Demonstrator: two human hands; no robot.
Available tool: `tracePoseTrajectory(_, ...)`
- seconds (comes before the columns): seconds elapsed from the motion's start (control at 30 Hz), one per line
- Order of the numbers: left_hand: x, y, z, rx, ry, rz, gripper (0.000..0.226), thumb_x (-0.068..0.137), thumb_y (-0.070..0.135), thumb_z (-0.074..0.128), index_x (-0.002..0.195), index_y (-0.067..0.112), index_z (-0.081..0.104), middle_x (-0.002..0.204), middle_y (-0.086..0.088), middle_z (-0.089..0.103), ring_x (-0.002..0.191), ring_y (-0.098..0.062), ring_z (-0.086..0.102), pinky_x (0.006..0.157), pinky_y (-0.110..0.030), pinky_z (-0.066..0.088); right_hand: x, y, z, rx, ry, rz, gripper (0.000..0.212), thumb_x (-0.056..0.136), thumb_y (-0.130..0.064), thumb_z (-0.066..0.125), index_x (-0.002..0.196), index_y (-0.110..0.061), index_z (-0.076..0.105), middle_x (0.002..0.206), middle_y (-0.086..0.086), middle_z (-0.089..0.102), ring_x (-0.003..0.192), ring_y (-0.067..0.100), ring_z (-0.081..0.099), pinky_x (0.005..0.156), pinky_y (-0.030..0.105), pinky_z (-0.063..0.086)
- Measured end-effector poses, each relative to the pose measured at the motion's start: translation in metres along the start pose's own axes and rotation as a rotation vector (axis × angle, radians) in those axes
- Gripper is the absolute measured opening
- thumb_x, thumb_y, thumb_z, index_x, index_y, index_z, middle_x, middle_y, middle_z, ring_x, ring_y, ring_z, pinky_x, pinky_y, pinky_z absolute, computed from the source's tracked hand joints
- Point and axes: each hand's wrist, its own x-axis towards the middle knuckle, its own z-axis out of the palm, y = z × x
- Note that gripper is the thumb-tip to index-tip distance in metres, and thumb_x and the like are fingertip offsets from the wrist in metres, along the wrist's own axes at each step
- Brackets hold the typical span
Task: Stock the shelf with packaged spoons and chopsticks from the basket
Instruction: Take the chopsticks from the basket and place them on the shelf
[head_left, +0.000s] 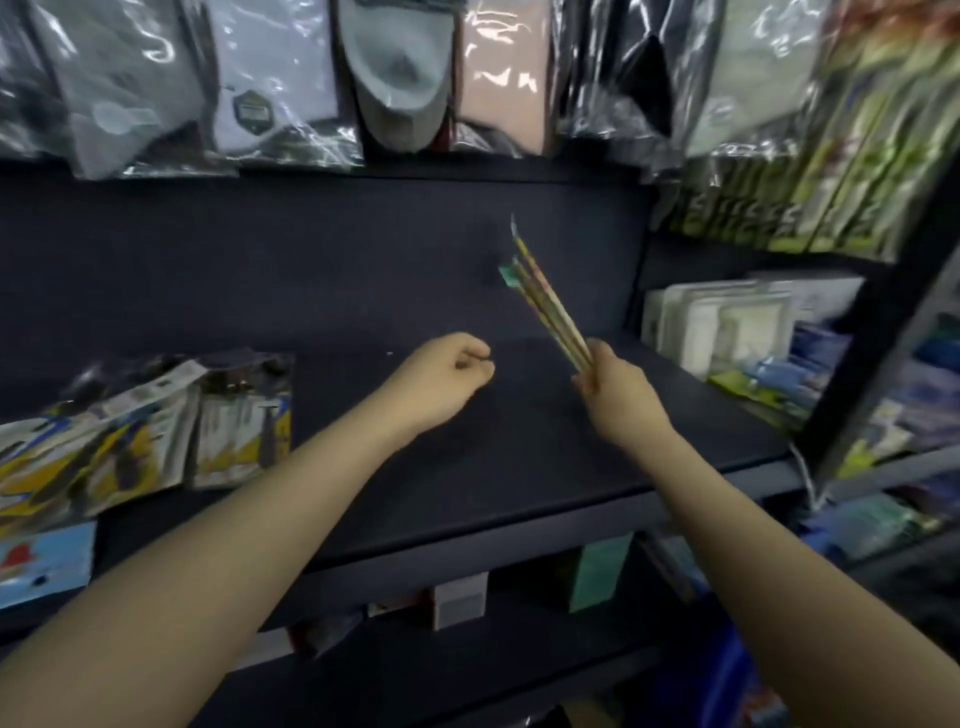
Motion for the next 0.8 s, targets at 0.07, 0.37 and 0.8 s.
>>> tracePoseTrajectory(0.07,-0.001,0.002,0.009,0.078,-0.041,0.040,0.030,0.090,0.028,0.050,0.119,0.021,0.055,0.109,0.007,0.057,0.101,-0.011,0.054,0.088,-0.023,0.039,0.016,0.040,-0.001,-0.229,-0.062,0.087,0.038,0.096,-0.021,0.044,0.130,-0.006,0.040,0.118,0.023,0.057,0.103,0.041,0.057,0.072,0.040,0.043)
tracePoseTrajectory(0.37,-0.013,-0.019,0.008,0.272,-0.008,0.167,0.026,0.090,0.023,0.049,0.115,0.022,0.056,0.099,0.009,0.062,0.090,-0.011,0.061,0.084,-0.025,0.047,0.046,0.059,0.015,-0.585,-0.135,0.100,0.048,0.096,-0.038,0.038,0.131,-0.005,0.044,0.137,0.018,0.041,0.126,0.037,0.038,0.102,0.045,0.033)
tracePoseTrajectory(0.8,-0.207,-0.116,-0.101,0.441,0.285,0.259,0.031,0.086,0.025,0.041,0.099,0.009,0.065,0.088,0.009,0.059,0.079,-0.003,0.054,0.069,-0.017,0.043,-0.130,-0.181,0.101,0.198,-0.080,-1.027,0.026,0.088,-0.017,0.043,0.092,-0.007,0.067,0.087,0.009,0.068,0.078,0.029,0.063,0.058,0.032,0.050)
